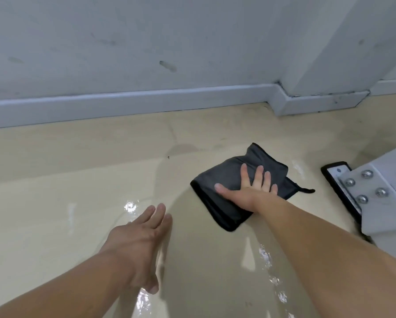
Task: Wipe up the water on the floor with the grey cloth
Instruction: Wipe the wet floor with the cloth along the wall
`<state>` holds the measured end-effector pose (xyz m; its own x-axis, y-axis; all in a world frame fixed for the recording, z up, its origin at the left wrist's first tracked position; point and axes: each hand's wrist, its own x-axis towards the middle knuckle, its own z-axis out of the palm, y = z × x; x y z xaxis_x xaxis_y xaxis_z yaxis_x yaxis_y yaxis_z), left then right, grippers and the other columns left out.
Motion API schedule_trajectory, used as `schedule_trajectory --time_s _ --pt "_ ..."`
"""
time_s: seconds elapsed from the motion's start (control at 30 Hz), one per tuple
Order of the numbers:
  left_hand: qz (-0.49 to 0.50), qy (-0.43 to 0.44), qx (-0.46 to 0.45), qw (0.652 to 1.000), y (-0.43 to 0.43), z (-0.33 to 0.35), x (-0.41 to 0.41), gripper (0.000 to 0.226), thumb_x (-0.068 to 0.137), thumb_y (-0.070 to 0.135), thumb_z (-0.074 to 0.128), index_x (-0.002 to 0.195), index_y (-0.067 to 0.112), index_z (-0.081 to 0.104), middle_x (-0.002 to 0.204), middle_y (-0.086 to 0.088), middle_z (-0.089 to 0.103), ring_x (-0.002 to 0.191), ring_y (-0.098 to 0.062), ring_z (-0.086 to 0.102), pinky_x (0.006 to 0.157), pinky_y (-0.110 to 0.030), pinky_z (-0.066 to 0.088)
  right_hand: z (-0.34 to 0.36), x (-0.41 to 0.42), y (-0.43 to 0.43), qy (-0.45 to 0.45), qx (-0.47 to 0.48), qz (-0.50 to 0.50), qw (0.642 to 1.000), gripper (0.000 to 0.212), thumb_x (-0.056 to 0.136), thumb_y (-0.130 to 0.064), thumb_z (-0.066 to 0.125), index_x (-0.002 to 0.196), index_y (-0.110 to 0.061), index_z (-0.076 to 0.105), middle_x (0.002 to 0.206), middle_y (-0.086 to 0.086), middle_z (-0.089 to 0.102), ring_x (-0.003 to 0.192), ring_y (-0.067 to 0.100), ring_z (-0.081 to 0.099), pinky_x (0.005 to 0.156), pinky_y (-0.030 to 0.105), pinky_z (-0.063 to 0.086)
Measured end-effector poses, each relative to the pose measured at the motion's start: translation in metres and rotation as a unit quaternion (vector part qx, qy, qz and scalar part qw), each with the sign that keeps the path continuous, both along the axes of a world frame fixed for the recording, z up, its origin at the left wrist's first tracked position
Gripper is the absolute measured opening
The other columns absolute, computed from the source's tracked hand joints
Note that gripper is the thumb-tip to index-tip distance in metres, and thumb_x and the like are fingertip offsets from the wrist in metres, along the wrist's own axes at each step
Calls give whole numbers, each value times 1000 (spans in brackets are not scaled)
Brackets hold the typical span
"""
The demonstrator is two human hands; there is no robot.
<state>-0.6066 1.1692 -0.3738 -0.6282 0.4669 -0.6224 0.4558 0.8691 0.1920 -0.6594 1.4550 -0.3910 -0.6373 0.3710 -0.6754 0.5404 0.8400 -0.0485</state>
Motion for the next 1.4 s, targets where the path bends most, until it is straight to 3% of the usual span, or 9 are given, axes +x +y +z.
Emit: schedule_trajectory --time_s 0.23,0.4,0.53,0.63,0.73,0.87,1.03,1.2,1.4 --pt "-20 8 -6 1000 -4 -18 -5 130 83 49 81 158 31 -24 162 16 -37 153 -6 -24 125 -34 22 -17 -25 -22 69 61 -126 988 125 62 -105 8 162 -35 -15 170 13 -23 157 34 -19 125 57 -8" --pt "-39 11 -18 999 -6 -30 -6 124 86 48 74 157 29 -27 161 12 -40 153 -9 -25 127 -38 17 -13 -56 -61 37 36 -198 979 122 70 -102 15 163 -29 -15 167 24 -23 154 43 -22 122 62 -12" --pt "-43 -8 -3 999 -8 -27 -11 116 91 42 70 159 29 -23 163 13 -36 153 -8 -24 125 -36 17 -19 -59 -109 62 -9 -6 998 121 68 -104 15 156 -34 -31 160 19 -42 148 42 -38 119 62 -20" --pt "-30 2 20 999 -7 -25 -12 103 98 35 63 160 29 -19 167 13 -29 155 -7 -20 125 -34 18 -24 -51 -130 81 -40 226 970 118 68 -103 24 155 -44 -29 159 10 -45 146 33 -44 119 58 -24" --pt "-32 -3 17 999 -7 -25 -13 111 92 36 70 160 31 -18 168 14 -26 155 -8 -19 126 -33 16 -19 -69 -110 73 -43 311 947 114 68 -101 36 154 -54 -21 163 1 -41 149 23 -40 123 51 -20" --pt "-35 -14 1 999 -7 -22 -11 129 81 49 81 159 34 -22 163 17 -36 153 -5 -23 126 -32 14 -8 -85 -66 49 -18 197 979 121 62 -104 37 156 -52 -21 164 0 -39 152 21 -35 125 49 -14" --pt "-25 -17 1 1000 -10 -15 -10 135 77 52 84 158 36 -23 160 17 -39 152 -4 -25 126 -32 16 -17 -43 -12 81 67 9 994 123 60 -108 6 159 -41 -21 169 11 -26 157 29 -22 126 52 -5" --pt "-27 2 -9 1000 -5 -8 -7 134 78 56 82 159 35 -23 161 16 -38 152 -5 -25 120 -33 26 -32 15 -16 95 153 2 984 109 78 -92 -3 162 -25 -19 170 20 -16 158 36 -12 127 53 3" --pt "-42 10 -29 999 -5 -5 -7 137 76 60 82 158 36 -25 161 16 -39 153 -7 -24 111 -35 39 -31 63 -59 77 148 15 986 102 84 -86 -4 159 -21 -26 167 24 -23 156 39 -19 127 55 -2"
